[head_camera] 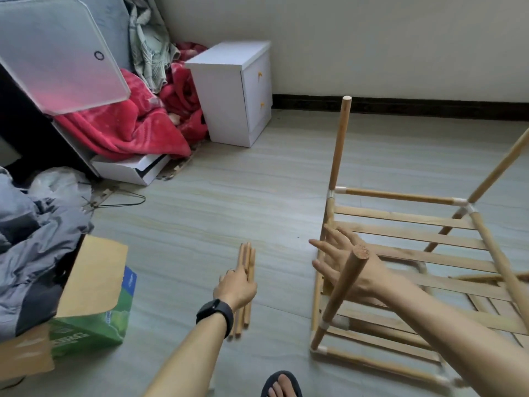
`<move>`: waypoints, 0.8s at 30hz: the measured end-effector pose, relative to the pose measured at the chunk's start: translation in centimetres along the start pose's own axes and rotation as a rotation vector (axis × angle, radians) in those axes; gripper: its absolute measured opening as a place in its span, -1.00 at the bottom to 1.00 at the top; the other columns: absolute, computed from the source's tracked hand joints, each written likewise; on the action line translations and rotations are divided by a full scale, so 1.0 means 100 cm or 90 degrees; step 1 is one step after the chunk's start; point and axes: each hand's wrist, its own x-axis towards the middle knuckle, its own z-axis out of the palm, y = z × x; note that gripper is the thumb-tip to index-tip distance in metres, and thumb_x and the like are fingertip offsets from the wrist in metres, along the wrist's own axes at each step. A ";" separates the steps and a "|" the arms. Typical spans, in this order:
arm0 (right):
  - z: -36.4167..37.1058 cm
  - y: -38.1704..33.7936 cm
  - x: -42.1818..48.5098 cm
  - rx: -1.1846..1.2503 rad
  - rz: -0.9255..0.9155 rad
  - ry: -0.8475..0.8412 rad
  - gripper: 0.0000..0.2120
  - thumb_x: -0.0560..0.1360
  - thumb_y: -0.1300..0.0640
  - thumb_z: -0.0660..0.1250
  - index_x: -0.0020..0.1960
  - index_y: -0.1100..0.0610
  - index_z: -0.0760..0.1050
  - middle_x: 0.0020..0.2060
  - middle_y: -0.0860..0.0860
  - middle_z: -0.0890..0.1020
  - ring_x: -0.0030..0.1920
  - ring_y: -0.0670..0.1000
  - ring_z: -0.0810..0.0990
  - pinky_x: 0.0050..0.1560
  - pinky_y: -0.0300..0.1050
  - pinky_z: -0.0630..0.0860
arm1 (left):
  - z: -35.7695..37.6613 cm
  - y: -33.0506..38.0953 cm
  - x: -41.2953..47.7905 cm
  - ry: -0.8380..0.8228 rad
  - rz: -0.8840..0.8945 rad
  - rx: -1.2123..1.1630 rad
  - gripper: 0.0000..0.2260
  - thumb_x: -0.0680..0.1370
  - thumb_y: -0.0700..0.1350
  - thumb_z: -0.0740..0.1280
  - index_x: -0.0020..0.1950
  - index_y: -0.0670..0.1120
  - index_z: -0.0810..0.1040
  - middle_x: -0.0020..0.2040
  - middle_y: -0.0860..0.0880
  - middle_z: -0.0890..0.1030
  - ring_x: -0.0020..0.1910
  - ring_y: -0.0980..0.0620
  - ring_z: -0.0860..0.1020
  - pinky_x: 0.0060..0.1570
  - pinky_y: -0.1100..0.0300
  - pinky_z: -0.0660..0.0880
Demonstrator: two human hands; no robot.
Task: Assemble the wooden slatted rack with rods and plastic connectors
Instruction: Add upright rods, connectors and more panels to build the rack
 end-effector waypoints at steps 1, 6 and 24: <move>0.008 0.001 0.005 -0.015 0.000 0.005 -0.42 0.60 -0.36 -0.02 0.59 -0.28 0.10 0.65 -0.08 -0.11 0.63 0.08 -0.17 0.61 0.11 -0.13 | 0.018 -0.009 0.004 -0.015 -0.015 0.040 -0.56 0.59 0.00 0.19 0.47 -0.04 0.35 0.35 -0.12 0.49 0.35 -0.19 0.43 0.26 -0.04 0.46; 0.045 0.012 0.013 -0.029 -0.011 0.114 -0.44 0.58 -0.33 -0.14 0.50 -0.26 0.29 0.65 -0.12 -0.02 0.63 0.04 -0.11 0.54 0.09 -0.24 | 0.080 -0.023 0.028 -0.053 -0.024 0.195 -0.66 0.63 -0.05 0.16 0.40 -0.06 0.41 0.34 -0.07 0.48 0.33 -0.10 0.46 0.14 0.03 0.48; 0.036 0.005 0.007 -0.024 -0.007 0.109 -0.43 0.56 -0.33 -0.15 0.39 -0.16 0.40 0.64 -0.08 0.03 0.64 0.07 -0.11 0.59 0.19 -0.05 | 0.098 -0.006 0.050 -0.136 -0.126 -0.234 -0.80 0.61 -0.11 0.31 0.08 -0.23 0.61 -0.02 -0.13 0.68 0.00 -0.11 0.66 -0.17 0.10 0.53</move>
